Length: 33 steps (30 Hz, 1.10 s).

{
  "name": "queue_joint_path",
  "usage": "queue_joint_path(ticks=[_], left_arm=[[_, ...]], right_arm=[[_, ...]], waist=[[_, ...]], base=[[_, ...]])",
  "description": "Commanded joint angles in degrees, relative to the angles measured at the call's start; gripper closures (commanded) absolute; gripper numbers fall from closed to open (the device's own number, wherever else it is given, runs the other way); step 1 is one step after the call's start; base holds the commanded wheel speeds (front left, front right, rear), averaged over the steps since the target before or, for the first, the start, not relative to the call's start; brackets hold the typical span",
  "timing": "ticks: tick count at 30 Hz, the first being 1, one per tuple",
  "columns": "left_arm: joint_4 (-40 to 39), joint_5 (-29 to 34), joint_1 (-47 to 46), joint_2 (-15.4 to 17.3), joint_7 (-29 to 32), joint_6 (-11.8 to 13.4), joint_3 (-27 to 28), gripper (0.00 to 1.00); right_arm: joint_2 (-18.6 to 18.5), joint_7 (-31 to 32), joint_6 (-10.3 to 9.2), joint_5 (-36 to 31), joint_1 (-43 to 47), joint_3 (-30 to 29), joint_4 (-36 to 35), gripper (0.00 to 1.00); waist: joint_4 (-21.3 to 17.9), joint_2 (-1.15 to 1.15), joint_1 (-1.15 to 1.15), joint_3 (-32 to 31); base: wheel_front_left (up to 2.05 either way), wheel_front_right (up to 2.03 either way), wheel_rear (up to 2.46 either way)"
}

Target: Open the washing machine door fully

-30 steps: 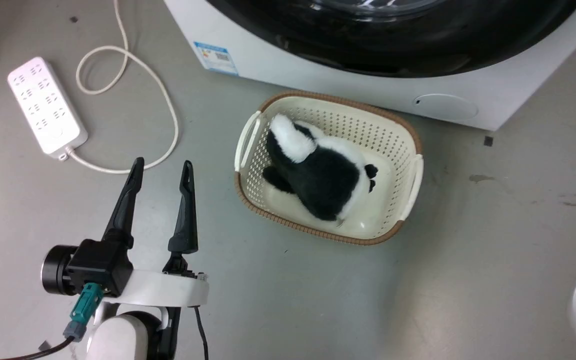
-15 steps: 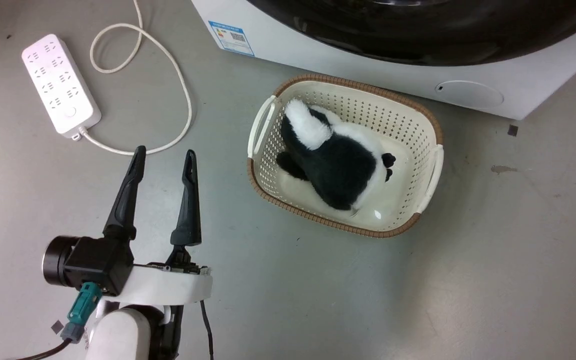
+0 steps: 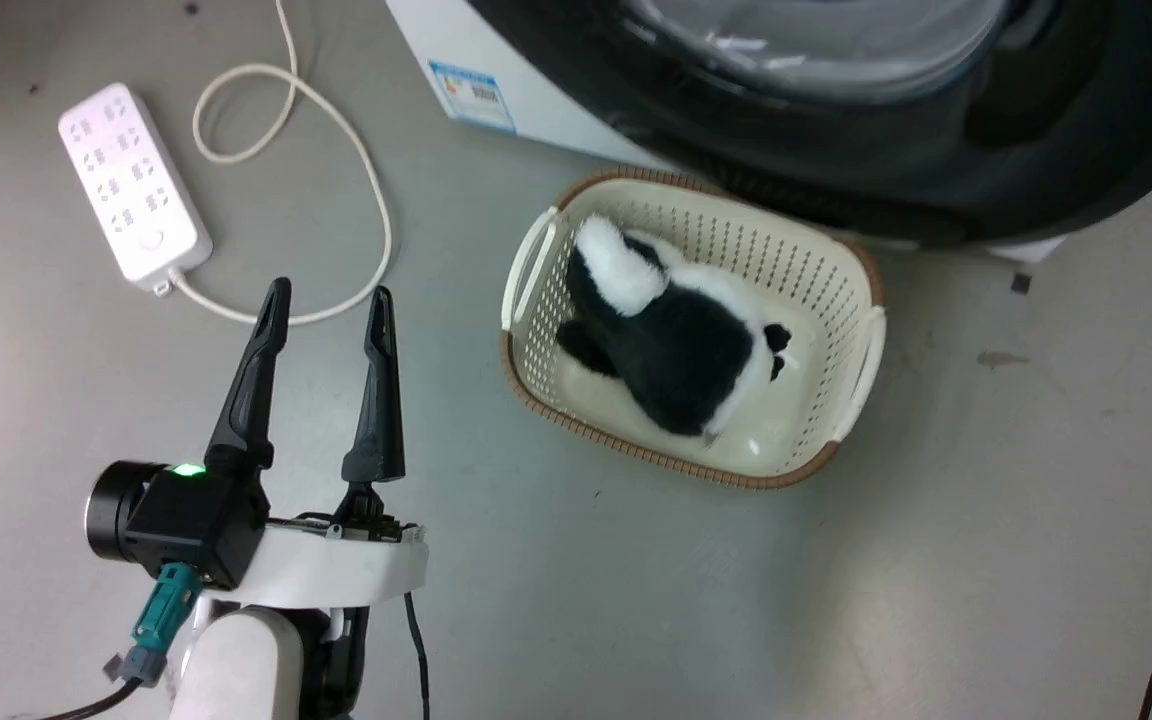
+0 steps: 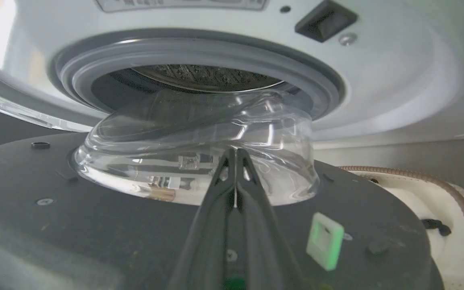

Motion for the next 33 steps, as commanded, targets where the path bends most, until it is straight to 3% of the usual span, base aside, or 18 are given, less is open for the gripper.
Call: queue_joint_path(ticks=[1,13,24,33], left_arm=[[0.1,0.1,0.1,0.1,-0.3,-0.1,0.1,0.0],[1.2,0.7,3.0,0.1,-0.3,0.1,0.4,0.0],[3.5,1.0,6.4,0.1,-0.3,-0.6,-0.2,0.0],[4.9,1.2,8.9,0.1,-0.3,-2.2,-0.6,0.0]], right_arm=[[0.3,0.6,0.06,0.8,2.4,0.8,0.3,1.0],[0.3,1.4,0.06,16.5,17.4,16.1,-0.1,1.0],[0.3,-3.2,0.06,39.5,31.9,43.0,-4.0,1.0],[0.3,-10.1,0.06,50.3,40.9,62.1,-10.1,1.0]], waist=[[-0.5,0.0,0.0,-1.5],[-2.8,0.0,0.0,-7.7],[-4.5,0.0,0.0,-12.1],[-4.9,0.0,0.0,-13.7]], base=[[0.0,0.0,0.0],[0.0,0.0,0.0],[0.0,0.0,0.0],[0.0,0.0,0.0]])
